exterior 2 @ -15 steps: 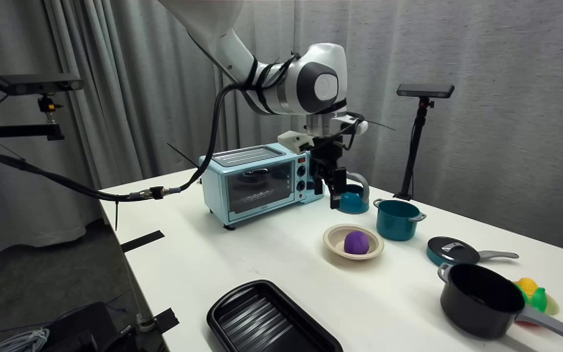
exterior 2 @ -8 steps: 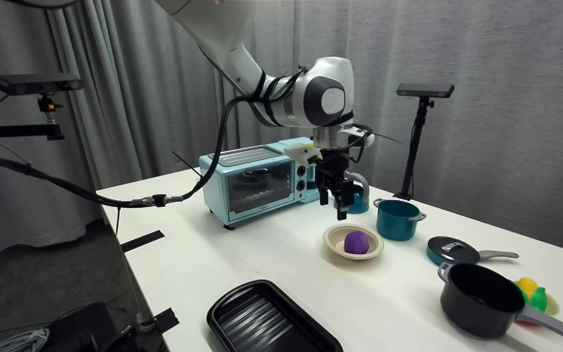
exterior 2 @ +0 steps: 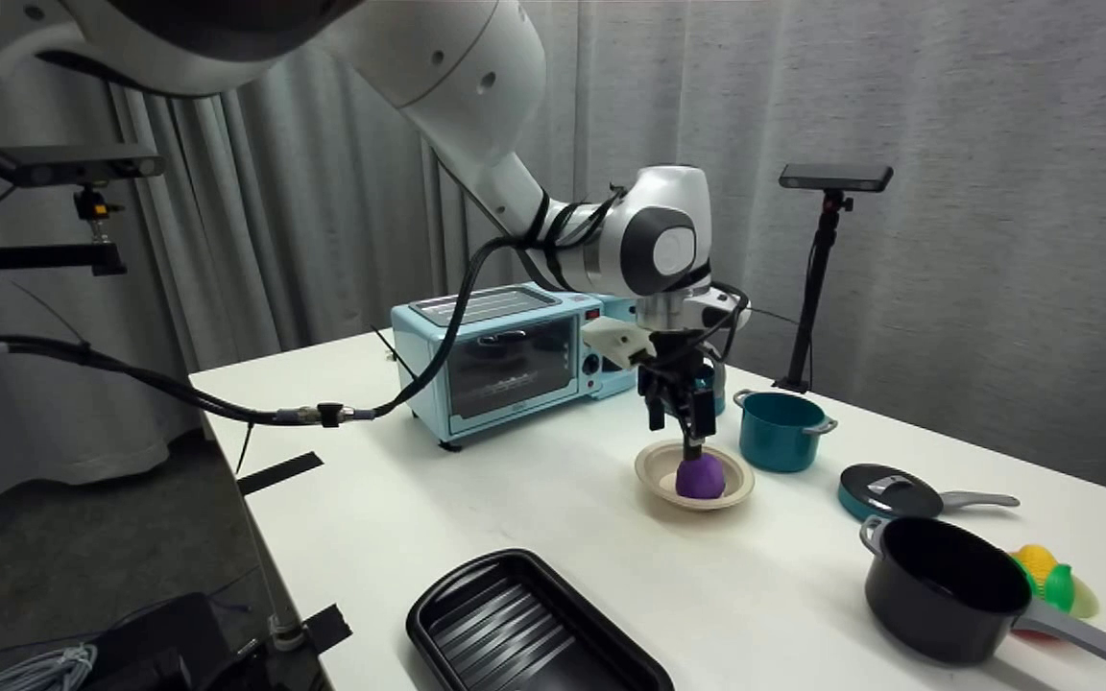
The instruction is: Take the purple object in the bowl and put it on the table
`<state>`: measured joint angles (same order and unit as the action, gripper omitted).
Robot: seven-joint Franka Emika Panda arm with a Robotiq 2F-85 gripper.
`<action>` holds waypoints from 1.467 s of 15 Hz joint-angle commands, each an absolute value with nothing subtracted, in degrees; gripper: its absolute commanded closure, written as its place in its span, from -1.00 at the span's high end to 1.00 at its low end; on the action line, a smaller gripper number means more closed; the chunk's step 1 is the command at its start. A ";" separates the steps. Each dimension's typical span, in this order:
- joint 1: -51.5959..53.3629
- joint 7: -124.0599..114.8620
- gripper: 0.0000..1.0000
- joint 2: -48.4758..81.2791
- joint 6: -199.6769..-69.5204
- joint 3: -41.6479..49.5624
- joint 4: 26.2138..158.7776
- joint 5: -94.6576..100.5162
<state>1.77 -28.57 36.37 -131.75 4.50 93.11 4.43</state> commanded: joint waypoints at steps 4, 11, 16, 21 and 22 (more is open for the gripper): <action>2.81 -28.22 1.00 44.07 -131.72 6.65 84.49 3.91; 2.74 -28.36 0.02 46.57 -131.30 7.97 81.71 3.96; 2.48 -27.81 -0.71 44.87 -131.44 8.04 82.57 3.78; 1.97 -26.33 -0.93 38.68 -130.89 7.64 86.42 3.41; 1.79 -25.85 -0.95 36.89 -130.66 7.48 87.41 3.30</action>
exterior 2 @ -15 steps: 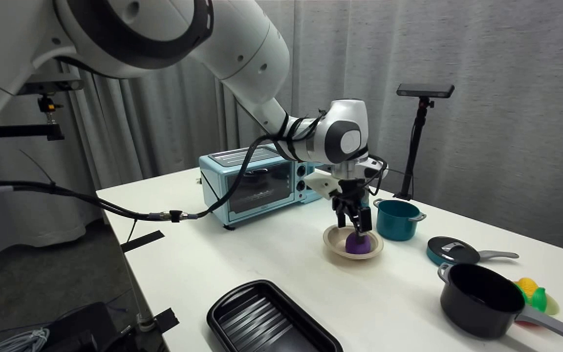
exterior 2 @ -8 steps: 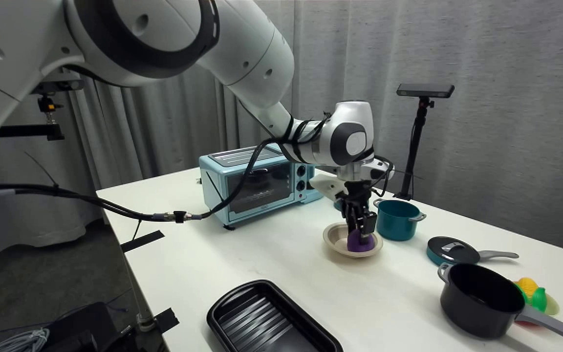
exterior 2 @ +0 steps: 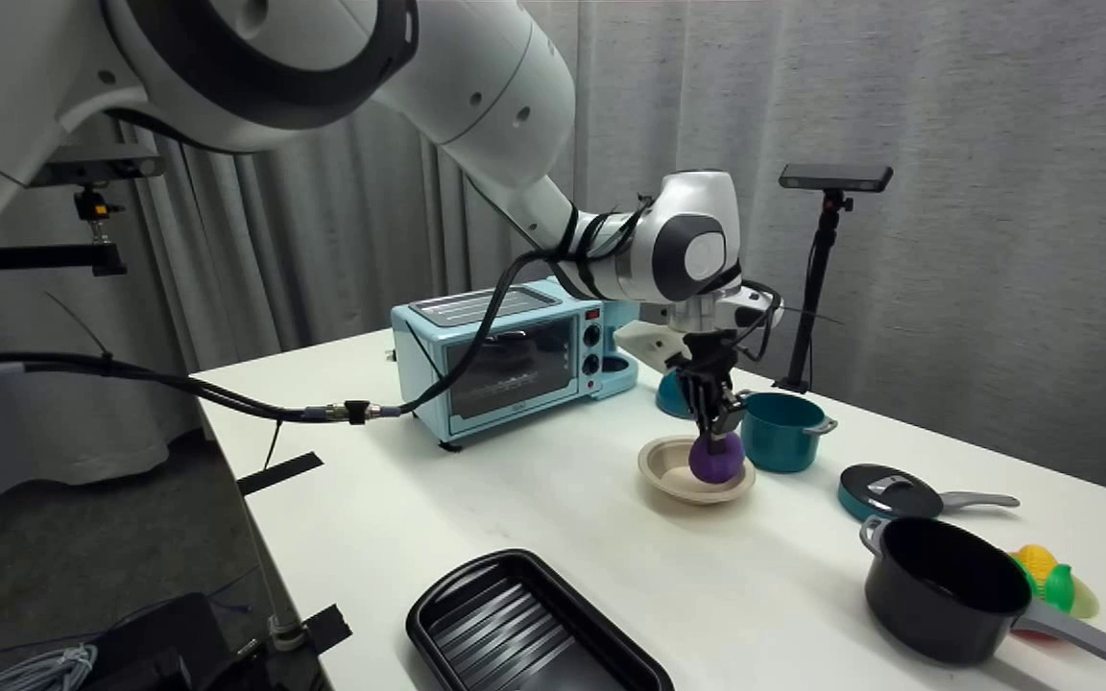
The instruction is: Take the purple object in the bowl and put it on the table
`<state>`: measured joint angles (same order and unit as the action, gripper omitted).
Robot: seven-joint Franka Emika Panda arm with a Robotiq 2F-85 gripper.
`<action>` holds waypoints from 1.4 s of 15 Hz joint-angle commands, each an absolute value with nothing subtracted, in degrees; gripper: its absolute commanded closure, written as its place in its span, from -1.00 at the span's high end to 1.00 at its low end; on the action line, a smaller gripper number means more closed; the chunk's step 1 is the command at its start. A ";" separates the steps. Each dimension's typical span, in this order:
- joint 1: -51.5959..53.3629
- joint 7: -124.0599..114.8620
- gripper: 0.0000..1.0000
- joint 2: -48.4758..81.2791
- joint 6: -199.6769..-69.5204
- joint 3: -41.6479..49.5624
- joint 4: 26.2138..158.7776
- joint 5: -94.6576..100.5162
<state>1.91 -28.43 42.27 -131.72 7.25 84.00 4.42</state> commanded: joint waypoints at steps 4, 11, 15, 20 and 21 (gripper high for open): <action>0.84 -23.39 -0.93 29.14 -130.55 6.94 92.32 2.72; -1.33 -19.23 -0.93 13.74 -130.38 7.19 107.77 3.12; -2.26 -19.03 -0.93 6.93 -131.87 7.41 118.38 4.37; -3.25 -21.43 -0.93 3.85 -137.21 7.76 129.77 7.30; -3.44 -21.70 -0.93 4.00 -138.88 7.81 131.22 7.49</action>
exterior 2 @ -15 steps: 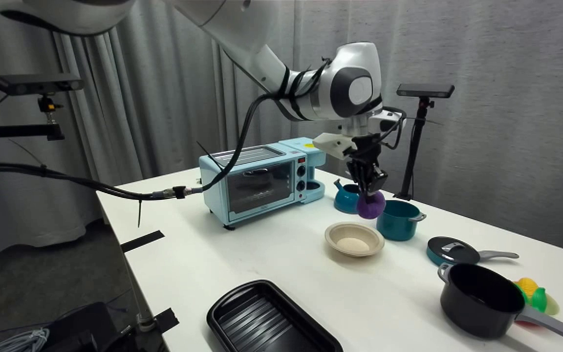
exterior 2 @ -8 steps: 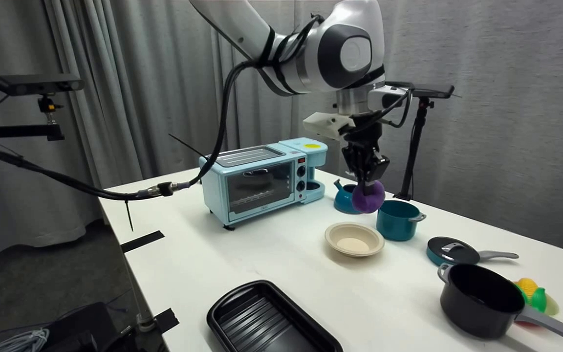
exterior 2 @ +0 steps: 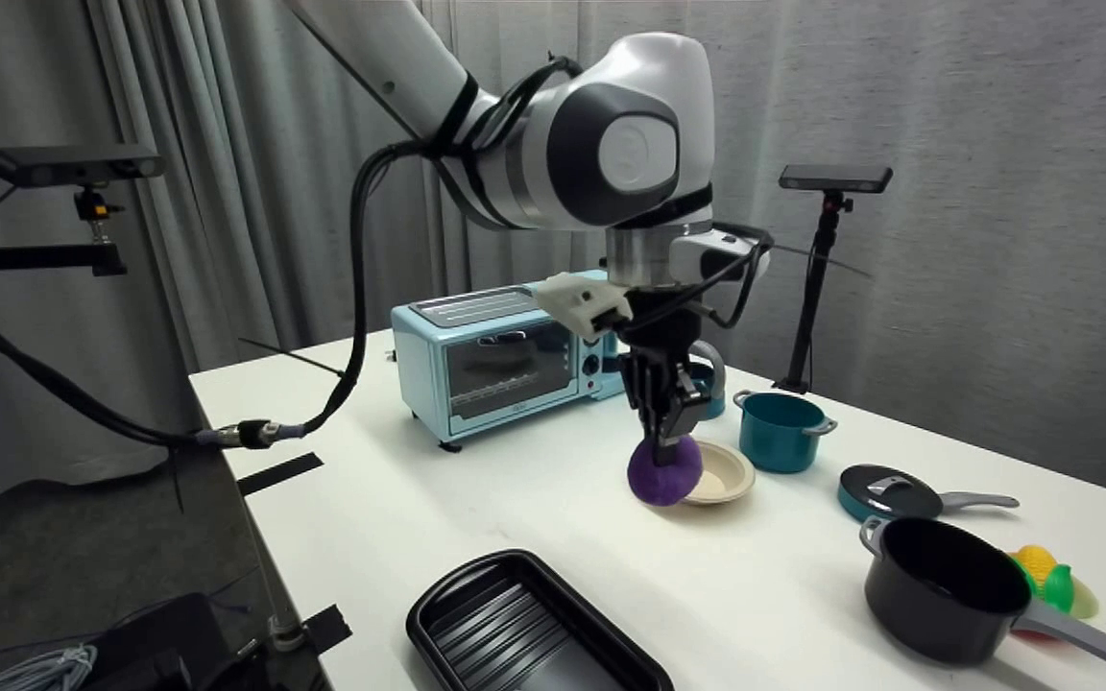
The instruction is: Take the purple object in the bowl and put it on the table
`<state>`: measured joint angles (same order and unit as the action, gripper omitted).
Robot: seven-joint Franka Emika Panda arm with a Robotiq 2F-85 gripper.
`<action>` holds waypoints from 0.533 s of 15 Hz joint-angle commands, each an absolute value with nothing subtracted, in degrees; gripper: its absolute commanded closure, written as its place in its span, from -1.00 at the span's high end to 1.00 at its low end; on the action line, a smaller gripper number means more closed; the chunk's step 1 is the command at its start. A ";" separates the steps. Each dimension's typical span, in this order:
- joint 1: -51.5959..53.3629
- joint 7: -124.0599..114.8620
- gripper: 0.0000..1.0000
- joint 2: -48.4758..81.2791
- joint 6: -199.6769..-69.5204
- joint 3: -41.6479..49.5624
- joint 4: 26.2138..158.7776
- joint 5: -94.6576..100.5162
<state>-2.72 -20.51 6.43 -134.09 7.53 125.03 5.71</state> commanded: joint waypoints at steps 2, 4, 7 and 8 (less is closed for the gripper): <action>-3.62 -22.59 -0.93 4.96 -141.86 7.91 133.15 7.72; -3.62 -23.31 -0.93 5.89 -144.08 8.00 134.45 7.69; -2.88 -26.19 -0.93 9.99 -145.93 7.91 133.49 7.76; -2.55 -27.42 -0.93 11.35 -146.19 8.06 132.99 8.01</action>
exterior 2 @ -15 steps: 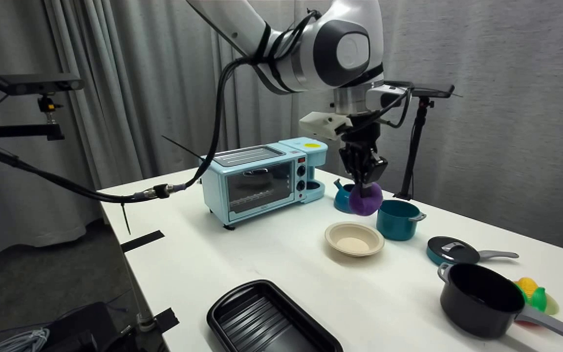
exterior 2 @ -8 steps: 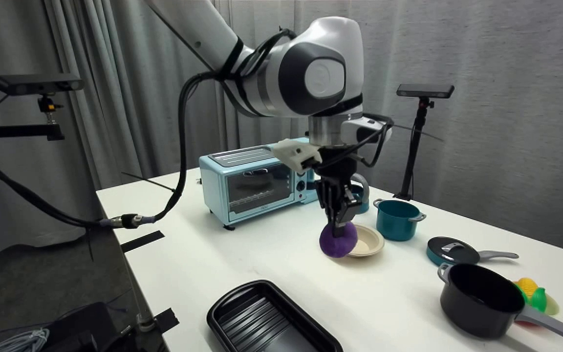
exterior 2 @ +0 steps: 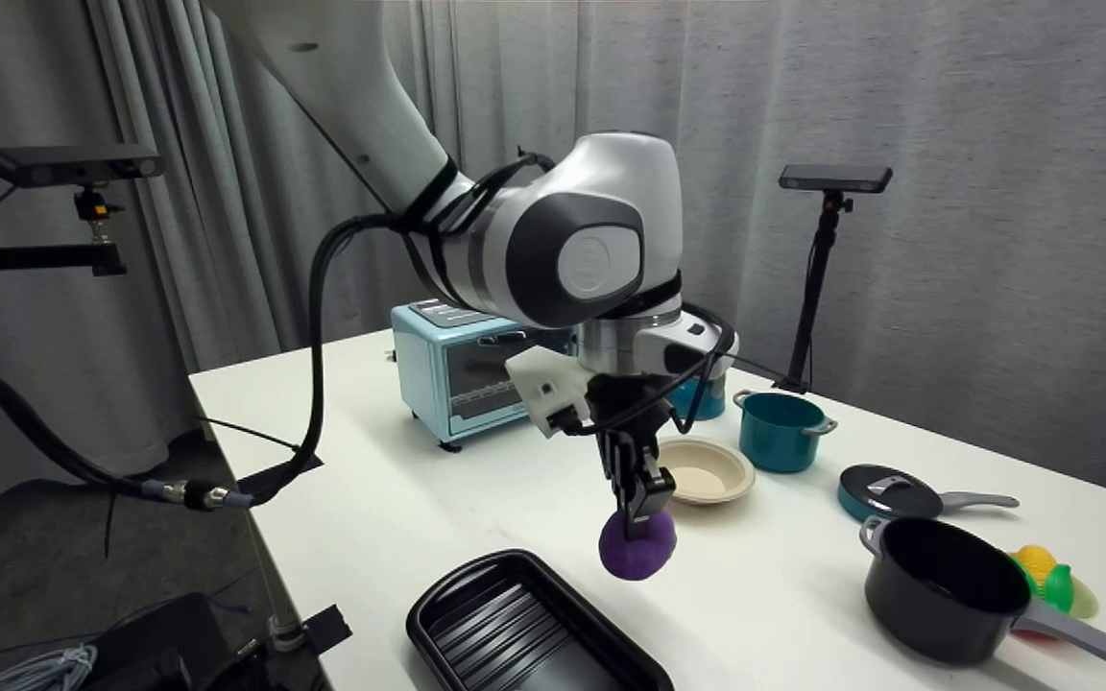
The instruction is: Take the purple object in the bowl and put it on the table
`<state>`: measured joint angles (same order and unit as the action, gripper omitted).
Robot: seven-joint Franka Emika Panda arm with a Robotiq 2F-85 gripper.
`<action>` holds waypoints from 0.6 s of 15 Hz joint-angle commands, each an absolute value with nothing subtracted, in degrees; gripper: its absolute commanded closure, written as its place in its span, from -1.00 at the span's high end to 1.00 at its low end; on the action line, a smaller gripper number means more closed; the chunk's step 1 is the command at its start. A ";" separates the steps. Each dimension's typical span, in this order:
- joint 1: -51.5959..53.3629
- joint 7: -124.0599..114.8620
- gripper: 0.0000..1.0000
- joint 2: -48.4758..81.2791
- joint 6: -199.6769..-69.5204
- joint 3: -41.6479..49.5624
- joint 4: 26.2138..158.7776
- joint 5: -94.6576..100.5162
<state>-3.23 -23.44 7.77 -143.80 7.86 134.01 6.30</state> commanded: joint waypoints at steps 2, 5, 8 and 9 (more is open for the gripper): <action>-1.69 -29.86 -0.93 14.07 -147.45 8.63 132.26 8.57; 0.05 -33.54 -0.93 17.99 -148.91 9.95 131.20 10.47; 1.70 -36.25 -0.93 19.97 -148.88 10.93 129.69 11.51; 2.12 -36.92 -0.93 19.98 -148.61 11.13 129.32 11.70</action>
<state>-0.15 -33.74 17.30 -148.20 9.10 131.52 9.79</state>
